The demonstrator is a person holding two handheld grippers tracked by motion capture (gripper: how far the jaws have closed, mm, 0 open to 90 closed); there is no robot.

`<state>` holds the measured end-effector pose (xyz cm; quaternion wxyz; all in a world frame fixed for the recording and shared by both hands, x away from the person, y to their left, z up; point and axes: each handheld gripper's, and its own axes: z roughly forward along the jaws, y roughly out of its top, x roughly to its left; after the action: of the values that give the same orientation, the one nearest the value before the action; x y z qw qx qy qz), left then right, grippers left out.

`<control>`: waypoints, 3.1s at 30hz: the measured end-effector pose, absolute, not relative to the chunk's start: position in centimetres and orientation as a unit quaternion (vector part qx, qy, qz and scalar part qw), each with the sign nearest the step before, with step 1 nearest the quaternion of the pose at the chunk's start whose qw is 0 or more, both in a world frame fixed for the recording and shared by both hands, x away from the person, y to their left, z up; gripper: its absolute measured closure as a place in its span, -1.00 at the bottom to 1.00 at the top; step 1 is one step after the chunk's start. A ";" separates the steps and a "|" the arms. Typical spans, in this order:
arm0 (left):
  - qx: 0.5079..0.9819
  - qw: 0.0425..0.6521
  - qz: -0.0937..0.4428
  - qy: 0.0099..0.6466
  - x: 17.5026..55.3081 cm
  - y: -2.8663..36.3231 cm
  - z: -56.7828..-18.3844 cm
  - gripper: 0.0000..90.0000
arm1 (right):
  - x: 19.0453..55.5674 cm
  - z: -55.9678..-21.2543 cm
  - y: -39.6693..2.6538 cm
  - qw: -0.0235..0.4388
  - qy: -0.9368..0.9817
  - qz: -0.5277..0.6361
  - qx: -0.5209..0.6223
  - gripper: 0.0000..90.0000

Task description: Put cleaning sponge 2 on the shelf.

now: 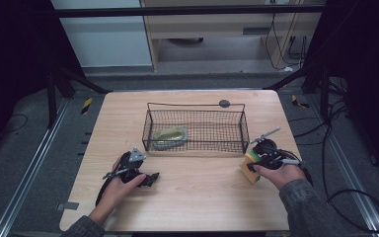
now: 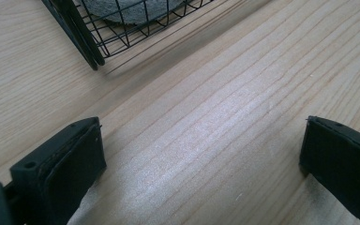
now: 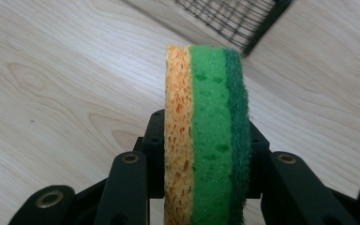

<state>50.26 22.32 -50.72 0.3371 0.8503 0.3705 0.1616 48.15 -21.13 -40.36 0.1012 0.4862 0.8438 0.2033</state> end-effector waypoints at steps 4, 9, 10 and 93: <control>0.845 0.345 0.166 0.374 50.1 22.3 -50.9 -1.00 | 48.5 -40.0 -22.7 0.116 0.842 0.197 0.490 0.42; 0.845 0.345 0.166 0.374 50.1 22.3 -50.9 -1.00 | 49.5 -38.7 -24.7 0.137 0.831 0.208 0.497 0.42; 0.845 0.345 0.166 0.374 50.1 22.3 -50.9 -1.00 | 49.7 -38.4 -25.0 0.141 0.829 0.210 0.498 0.42; 0.845 0.348 0.166 0.371 50.3 22.3 -50.9 -1.00 | 63.4 -37.1 -19.0 0.177 0.850 0.252 0.427 0.44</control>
<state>50.25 22.31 -50.89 0.3475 0.8449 0.3715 0.1656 63.40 -18.97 -37.07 0.1775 0.4272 0.8501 0.2516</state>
